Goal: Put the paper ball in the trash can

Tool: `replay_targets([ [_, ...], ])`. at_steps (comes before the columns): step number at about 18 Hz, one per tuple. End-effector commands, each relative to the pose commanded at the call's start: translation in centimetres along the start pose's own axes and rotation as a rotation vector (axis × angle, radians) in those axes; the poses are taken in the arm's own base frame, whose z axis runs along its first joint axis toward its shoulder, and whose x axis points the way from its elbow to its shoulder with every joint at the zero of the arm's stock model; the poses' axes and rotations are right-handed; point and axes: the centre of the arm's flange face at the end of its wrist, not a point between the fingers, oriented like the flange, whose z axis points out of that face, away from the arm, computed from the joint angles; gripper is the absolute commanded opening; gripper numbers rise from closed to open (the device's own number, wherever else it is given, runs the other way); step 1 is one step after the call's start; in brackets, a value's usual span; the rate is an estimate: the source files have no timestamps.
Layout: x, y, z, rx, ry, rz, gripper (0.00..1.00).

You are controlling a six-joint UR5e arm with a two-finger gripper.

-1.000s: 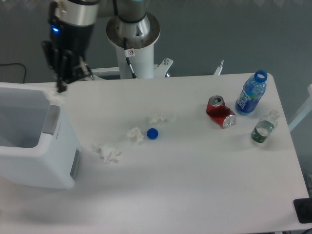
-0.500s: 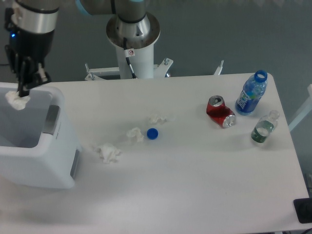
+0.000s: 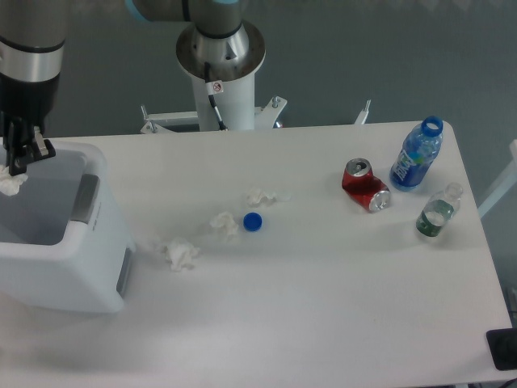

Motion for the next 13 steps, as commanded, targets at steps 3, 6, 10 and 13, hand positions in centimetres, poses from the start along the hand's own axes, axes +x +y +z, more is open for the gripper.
replay_targets([
  [3, 0.0, 0.0, -0.2, 0.002, -0.002, 0.000, 0.62],
  [6, 0.1, 0.0, -0.8, 0.008, -0.011, -0.001, 0.82],
  [10, -2.2, 1.5, -1.5, -0.027, -0.086, -0.040, 0.87],
  [13, -6.4, 4.0, -3.6, -0.014, -0.157, -0.129, 0.89],
])
